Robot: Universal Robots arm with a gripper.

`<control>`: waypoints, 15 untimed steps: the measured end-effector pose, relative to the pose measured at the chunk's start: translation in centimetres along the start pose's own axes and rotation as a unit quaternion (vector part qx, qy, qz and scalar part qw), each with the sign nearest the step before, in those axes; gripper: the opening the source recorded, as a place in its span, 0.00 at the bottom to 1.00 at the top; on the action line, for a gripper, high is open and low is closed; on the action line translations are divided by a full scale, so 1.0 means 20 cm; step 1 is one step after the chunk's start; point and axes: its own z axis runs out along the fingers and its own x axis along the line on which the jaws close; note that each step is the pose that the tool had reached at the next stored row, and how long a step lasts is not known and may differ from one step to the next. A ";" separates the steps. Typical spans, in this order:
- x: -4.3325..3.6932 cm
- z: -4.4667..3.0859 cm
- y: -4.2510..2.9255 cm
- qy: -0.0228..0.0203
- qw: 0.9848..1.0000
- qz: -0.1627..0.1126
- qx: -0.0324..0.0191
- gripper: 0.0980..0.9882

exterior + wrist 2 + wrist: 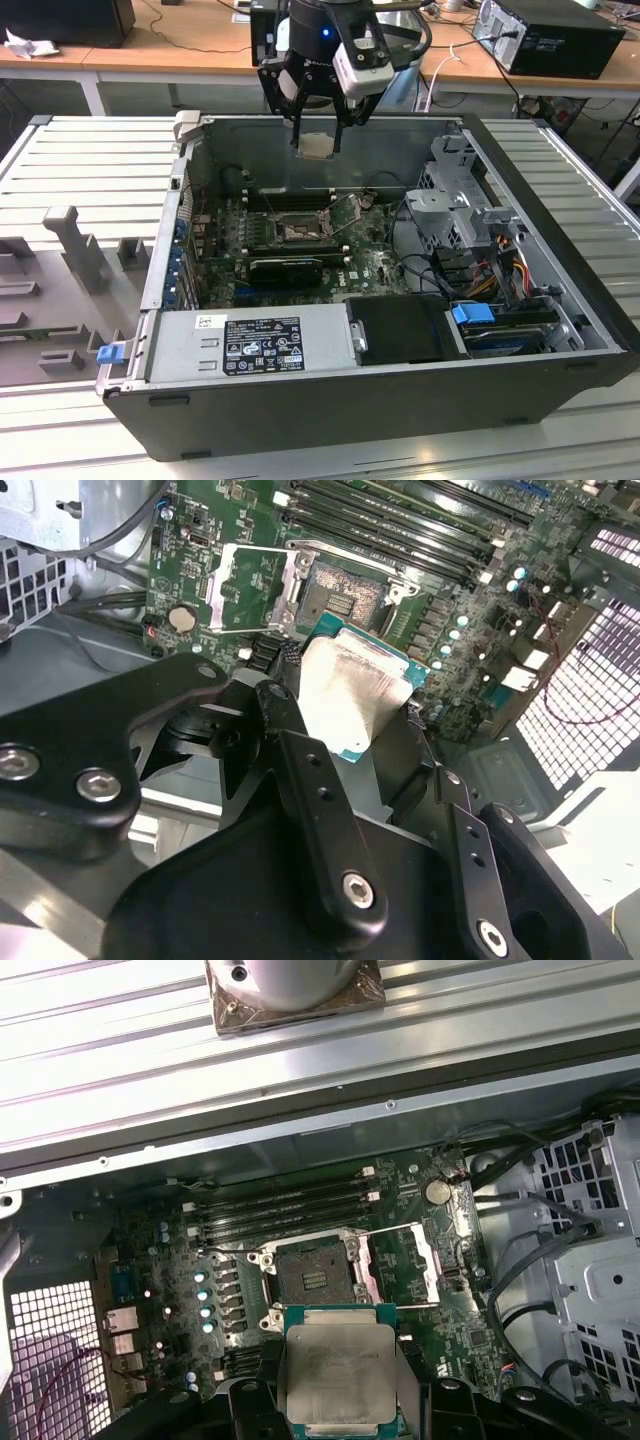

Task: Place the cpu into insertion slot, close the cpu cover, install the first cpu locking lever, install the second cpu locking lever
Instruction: 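Place the cpu into insertion slot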

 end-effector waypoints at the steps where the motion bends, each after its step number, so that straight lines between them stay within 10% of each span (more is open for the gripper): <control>1: 0.000 0.000 0.000 0.000 1.000 0.001 0.000 0.48; 15: 0.000 0.000 0.000 -0.003 1.000 0.031 -0.001 0.48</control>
